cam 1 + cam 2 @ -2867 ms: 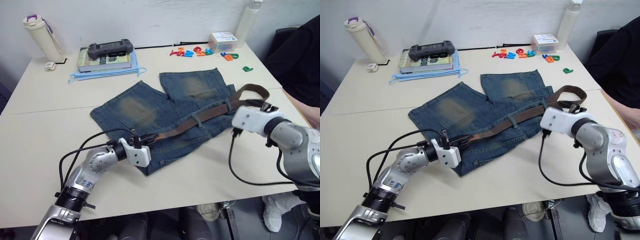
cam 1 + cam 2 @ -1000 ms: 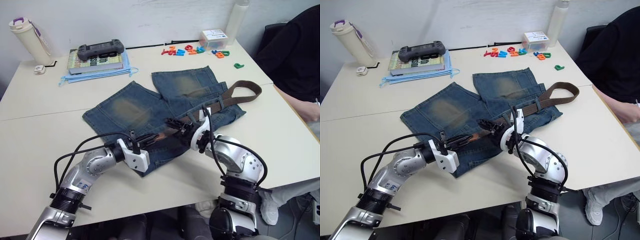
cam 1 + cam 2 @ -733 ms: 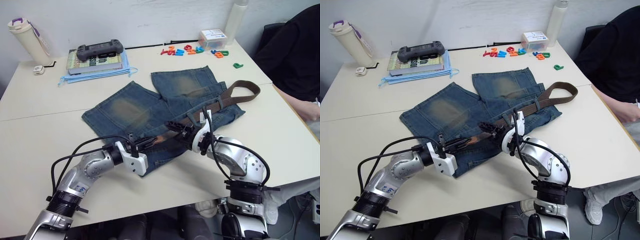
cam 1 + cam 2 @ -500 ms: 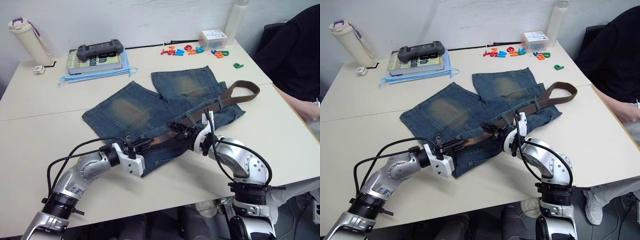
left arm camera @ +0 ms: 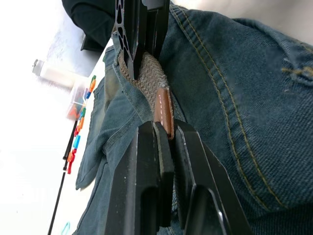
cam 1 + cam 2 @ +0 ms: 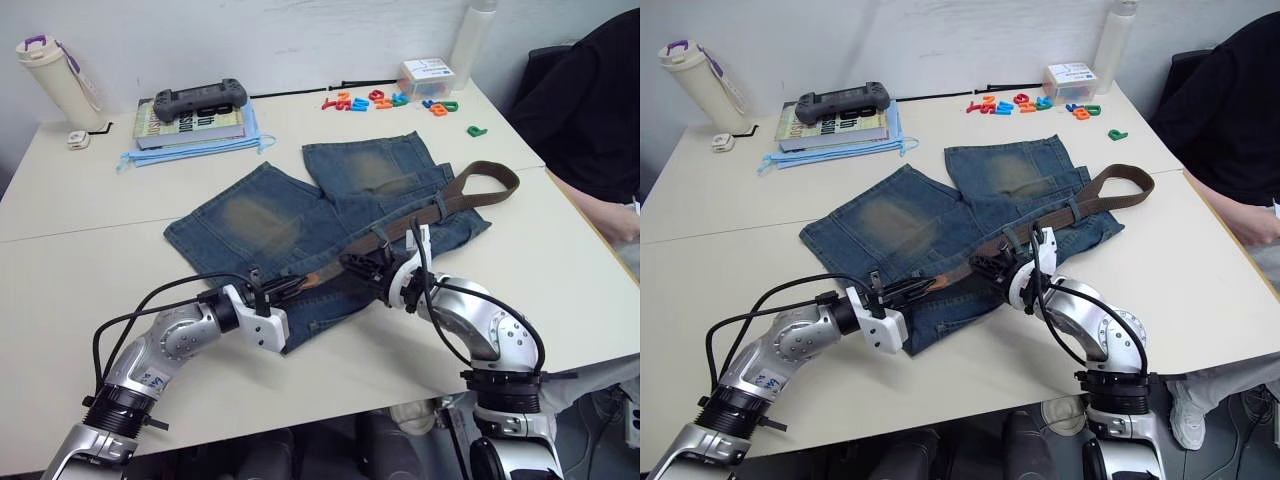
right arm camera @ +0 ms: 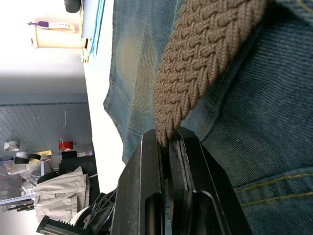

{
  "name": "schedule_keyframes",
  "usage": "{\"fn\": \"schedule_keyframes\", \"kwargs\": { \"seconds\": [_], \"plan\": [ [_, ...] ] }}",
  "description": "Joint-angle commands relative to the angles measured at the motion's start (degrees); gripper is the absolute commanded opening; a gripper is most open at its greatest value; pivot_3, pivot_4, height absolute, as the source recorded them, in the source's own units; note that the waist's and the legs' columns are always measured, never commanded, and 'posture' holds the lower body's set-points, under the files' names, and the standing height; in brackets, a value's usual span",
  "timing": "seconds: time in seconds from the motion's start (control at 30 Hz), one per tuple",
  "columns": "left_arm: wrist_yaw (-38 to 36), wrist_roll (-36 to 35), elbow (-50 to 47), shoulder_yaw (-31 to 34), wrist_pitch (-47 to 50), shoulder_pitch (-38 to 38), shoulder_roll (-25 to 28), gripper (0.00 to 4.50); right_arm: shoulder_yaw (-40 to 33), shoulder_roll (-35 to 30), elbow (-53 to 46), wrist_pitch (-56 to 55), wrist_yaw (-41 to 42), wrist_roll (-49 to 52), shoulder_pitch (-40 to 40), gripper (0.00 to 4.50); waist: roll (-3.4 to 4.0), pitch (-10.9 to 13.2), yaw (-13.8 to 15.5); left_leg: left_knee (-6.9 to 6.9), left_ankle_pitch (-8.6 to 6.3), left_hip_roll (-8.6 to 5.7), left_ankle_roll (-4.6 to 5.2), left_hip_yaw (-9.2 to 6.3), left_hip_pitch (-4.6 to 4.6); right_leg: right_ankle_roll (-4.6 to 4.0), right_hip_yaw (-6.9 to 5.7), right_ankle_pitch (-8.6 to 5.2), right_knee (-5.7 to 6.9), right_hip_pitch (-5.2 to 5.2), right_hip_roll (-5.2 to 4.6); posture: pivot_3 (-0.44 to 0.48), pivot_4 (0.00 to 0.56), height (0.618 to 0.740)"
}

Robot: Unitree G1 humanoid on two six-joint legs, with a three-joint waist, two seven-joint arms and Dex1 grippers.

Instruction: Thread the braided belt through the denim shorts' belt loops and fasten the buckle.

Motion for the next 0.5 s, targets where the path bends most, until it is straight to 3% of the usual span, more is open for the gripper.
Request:
{"fn": "schedule_keyframes", "kwargs": {
  "seconds": [0.03,0.13,0.17,0.27,0.5],
  "plan": [
    [-1.0,-4.1,-2.4,1.4,1.3,0.9,0.0,1.56,0.3,0.1,-3.0,-1.7,1.9,2.0,-0.6,0.0,0.0,0.0,0.0,0.0,0.0,0.0,0.0,0.0,0.0,0.0,0.0,0.0,0.0,0.0,0.0,0.0,0.15,0.714],
    [-3.0,-8.5,-3.9,2.6,3.4,2.4,0.5,2.63,0.3,0.6,-3.2,-3.0,2.5,1.4,-1.0,0.0,0.0,0.0,0.0,0.0,0.0,0.02,0.0,0.01,0.0,0.0,0.01,0.0,0.0,0.0,0.0,0.0,0.15,0.714],
    [-4.3,-13.3,-6.2,4.0,6.2,4.4,0.5,2.95,0.4,0.8,-3.2,-3.5,2.8,0.9,-1.3,0.0,0.01,0.0,-0.1,0.0,0.0,0.03,0.0,0.0,0.0,0.0,0.01,0.0,0.0,0.0,0.0,0.0,0.15,0.714],
    [-7.6,-24.3,-11.9,8.1,13.5,10.7,1.2,2.95,0.7,1.4,-3.5,-4.7,3.6,-0.4,-1.9,0.0,0.05,0.0,-0.2,-0.01,-0.02,0.09,0.02,0.04,0.0,0.0,0.06,0.0,-0.06,-0.01,-0.06,0.0,0.15,0.714],
    [-11.5,-41.2,-24.1,14.1,30.9,23.9,2.5,2.95,2.9,3.9,-4.2,-6.6,6.2,-6.9,-2.2,0.0,0.18,0.1,0.0,-0.03,-0.04,0.11,0.03,0.03,0.03,-0.01,0.05,0.0,-0.4,0.05,0.02,0.0,0.15,0.714]
  ]
}}
